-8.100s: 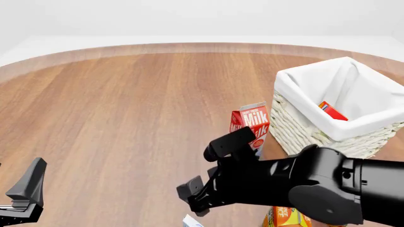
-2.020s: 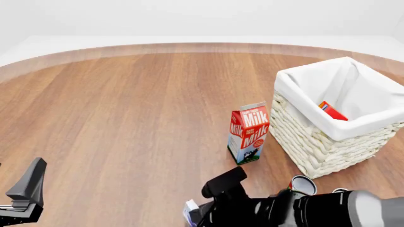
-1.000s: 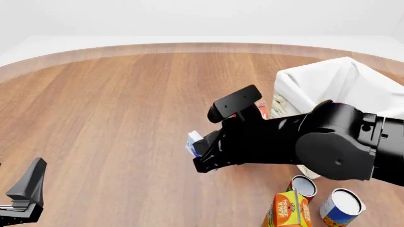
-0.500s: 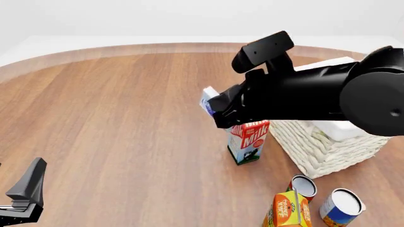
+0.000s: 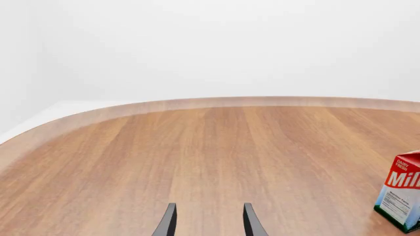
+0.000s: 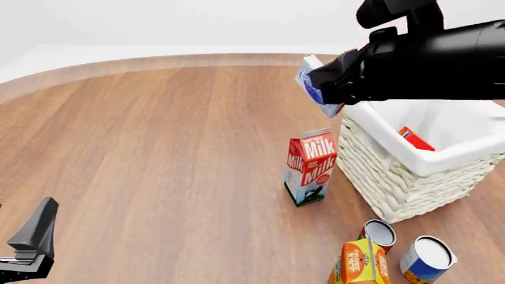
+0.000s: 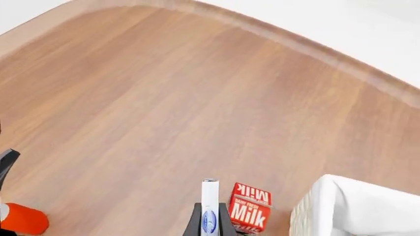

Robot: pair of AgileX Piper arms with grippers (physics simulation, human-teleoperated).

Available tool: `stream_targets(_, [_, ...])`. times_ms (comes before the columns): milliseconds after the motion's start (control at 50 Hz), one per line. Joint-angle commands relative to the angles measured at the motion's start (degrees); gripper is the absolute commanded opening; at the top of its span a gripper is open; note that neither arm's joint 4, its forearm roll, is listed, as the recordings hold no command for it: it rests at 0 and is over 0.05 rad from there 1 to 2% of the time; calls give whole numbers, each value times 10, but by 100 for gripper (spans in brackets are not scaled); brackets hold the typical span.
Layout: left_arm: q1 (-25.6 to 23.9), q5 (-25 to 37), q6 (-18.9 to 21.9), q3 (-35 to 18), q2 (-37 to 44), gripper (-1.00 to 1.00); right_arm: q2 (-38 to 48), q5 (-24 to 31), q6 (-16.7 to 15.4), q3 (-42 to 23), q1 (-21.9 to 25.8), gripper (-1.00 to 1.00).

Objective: Pick up the cream cheese box and the butter, and put them in the basket.

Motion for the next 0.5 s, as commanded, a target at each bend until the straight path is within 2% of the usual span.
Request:
stream_targets(20, [0,0,0,0,0,100,-29,14,-9,-11,-57,-100])
stream_targets(500, [0,0,0,0,0,100,-62,8,-13,1,-152,-100])
